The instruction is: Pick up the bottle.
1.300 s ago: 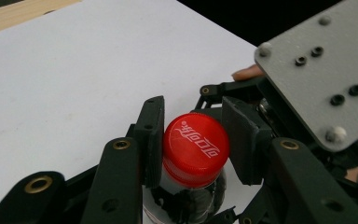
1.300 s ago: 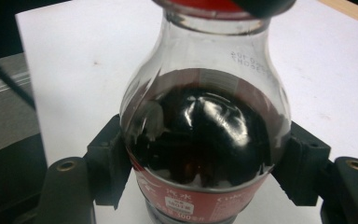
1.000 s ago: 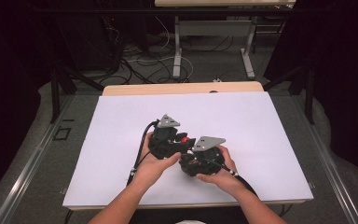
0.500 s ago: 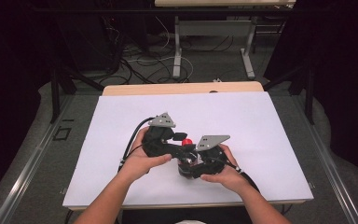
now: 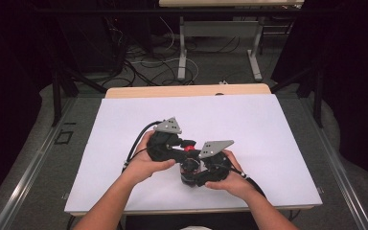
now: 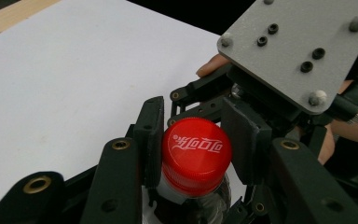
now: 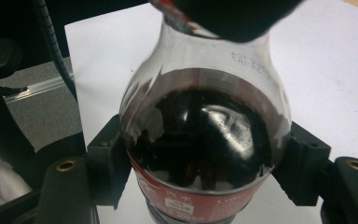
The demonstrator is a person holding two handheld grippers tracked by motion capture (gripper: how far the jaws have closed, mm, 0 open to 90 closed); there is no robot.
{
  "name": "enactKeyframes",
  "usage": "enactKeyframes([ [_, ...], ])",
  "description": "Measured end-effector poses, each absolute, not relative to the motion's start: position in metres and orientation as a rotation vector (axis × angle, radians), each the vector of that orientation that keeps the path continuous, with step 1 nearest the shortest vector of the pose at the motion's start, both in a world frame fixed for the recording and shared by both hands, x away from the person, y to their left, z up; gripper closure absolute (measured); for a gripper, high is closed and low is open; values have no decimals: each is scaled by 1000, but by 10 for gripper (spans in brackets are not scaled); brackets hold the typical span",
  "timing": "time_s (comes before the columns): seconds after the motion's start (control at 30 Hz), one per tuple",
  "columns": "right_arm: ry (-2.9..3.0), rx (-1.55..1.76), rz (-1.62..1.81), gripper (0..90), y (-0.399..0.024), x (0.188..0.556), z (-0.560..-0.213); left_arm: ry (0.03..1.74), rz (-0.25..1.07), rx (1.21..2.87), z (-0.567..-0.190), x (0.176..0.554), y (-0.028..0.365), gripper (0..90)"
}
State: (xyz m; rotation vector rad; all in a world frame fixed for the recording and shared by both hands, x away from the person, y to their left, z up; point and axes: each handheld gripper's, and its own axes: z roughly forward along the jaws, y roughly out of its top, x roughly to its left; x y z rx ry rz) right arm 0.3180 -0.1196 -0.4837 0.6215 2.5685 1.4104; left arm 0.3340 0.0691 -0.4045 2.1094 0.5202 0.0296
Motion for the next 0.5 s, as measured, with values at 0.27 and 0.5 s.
enactKeyframes([
  [0.27, 2500, 696, 1345, 303, -118, 318, -483, 751, 174, 2054, -404, 323, 57, 613],
  [0.5, 2450, 755, 1302, 302, -117, 318, -484, 859, 289, 2021, -405, 317, 47, 613],
])
